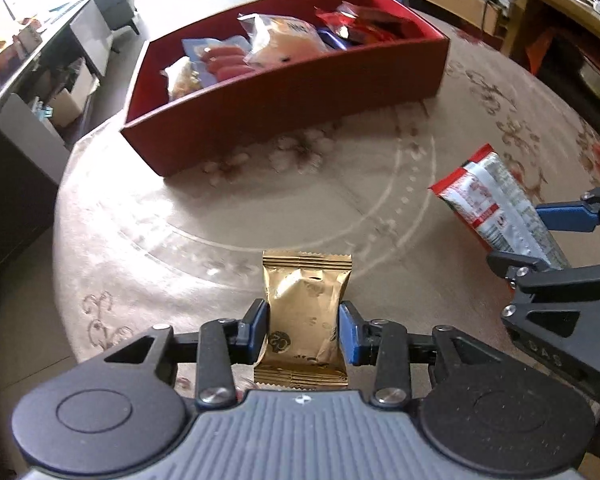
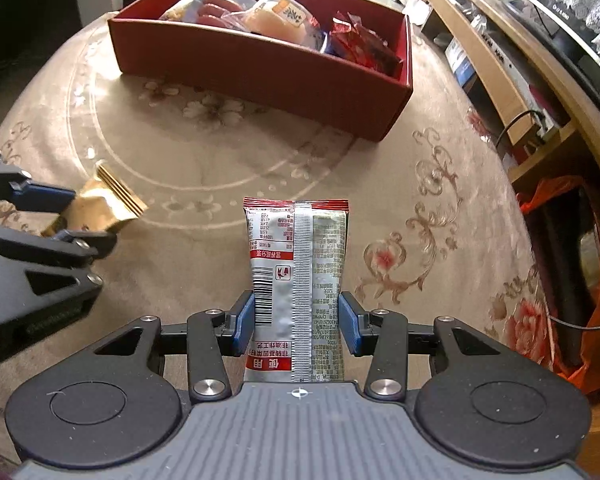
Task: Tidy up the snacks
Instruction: 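Lift the gold packet and striped pack and carry both over the red box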
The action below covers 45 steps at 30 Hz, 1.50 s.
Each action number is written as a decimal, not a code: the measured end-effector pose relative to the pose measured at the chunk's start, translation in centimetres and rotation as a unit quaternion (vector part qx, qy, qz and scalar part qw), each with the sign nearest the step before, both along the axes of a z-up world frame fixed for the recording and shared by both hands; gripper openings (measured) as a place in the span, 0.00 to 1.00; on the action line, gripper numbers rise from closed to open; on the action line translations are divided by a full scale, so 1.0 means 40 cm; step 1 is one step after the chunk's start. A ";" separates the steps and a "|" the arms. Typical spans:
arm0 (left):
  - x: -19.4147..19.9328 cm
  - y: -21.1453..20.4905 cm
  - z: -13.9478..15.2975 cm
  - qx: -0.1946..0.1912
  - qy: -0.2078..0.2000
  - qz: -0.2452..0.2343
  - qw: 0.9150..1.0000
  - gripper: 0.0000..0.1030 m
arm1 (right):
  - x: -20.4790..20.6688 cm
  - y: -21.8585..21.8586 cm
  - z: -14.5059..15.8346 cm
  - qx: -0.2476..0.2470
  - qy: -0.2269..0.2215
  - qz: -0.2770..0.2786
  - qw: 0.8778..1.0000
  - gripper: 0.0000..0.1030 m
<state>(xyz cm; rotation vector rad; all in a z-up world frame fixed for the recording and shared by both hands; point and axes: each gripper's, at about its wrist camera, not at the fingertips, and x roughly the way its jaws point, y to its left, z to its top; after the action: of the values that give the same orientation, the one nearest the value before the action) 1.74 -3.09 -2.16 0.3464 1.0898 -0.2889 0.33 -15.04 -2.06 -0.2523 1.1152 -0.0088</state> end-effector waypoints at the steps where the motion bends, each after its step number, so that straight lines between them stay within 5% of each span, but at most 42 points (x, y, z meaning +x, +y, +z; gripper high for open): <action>1: 0.005 0.003 0.004 -0.002 -0.001 0.003 1.000 0.36 | 0.003 -0.001 0.003 0.000 -0.003 -0.002 1.000 0.50; 45: 0.237 -0.034 0.201 -0.035 -0.124 0.057 0.990 0.36 | 0.202 -0.027 0.223 0.020 -0.173 -0.027 0.984 0.50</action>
<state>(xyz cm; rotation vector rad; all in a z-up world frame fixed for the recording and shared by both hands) 11.24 -4.43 5.89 0.2497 0.8489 -0.1762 8.40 -16.13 6.86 -0.1754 0.7743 -0.0752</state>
